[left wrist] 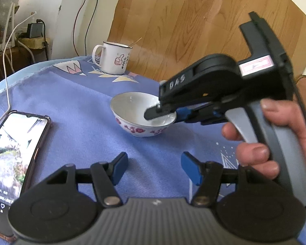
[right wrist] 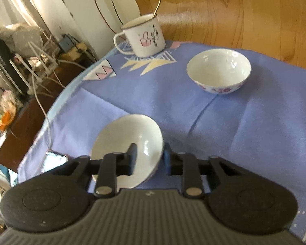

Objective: Organize plates and bowls
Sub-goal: 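Move the right tool to a second white bowl and grasp its rim, then lift the second bowl with the right tool and carry it toward the first bowl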

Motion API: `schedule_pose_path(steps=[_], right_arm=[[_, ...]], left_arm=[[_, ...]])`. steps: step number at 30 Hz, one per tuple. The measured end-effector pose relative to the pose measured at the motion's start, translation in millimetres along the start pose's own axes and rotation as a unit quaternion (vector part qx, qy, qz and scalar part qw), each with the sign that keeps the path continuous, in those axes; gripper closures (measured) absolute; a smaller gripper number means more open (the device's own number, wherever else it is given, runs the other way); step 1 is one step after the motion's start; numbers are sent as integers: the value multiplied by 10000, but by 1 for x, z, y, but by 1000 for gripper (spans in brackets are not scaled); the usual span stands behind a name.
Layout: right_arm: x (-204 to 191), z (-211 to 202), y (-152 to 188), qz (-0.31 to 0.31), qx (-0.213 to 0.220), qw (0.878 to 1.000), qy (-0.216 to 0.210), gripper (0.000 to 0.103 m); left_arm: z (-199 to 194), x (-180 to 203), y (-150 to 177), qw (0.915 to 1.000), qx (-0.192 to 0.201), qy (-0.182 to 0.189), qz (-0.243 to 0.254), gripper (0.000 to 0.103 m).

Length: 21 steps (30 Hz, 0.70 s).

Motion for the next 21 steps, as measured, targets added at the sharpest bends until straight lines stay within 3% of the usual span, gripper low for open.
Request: schedule_pose_path(steps=[5, 11, 21], right_arm=[[13, 2, 3, 253, 0, 9997, -16, 91], [31, -24, 13, 344, 135, 9988, 306, 93], [81, -101, 78, 1014, 251, 9920, 702, 95]], left_arm=[[2, -1, -1, 10000, -48, 14, -35, 43], [4, -4, -3, 9999, -111, 53, -92, 43], [7, 4, 1, 9998, -191, 16, 110, 39]])
Point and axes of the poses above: each gripper's, at about its wrist camera, not at the fingertips, and z roughly the way its jaws point, x to its right, y to its underside, the point moved 2 cm from there along z, roughly the way its jaws point, and after that the axes turned 15 degrees about -z, right-handed, at the moved point
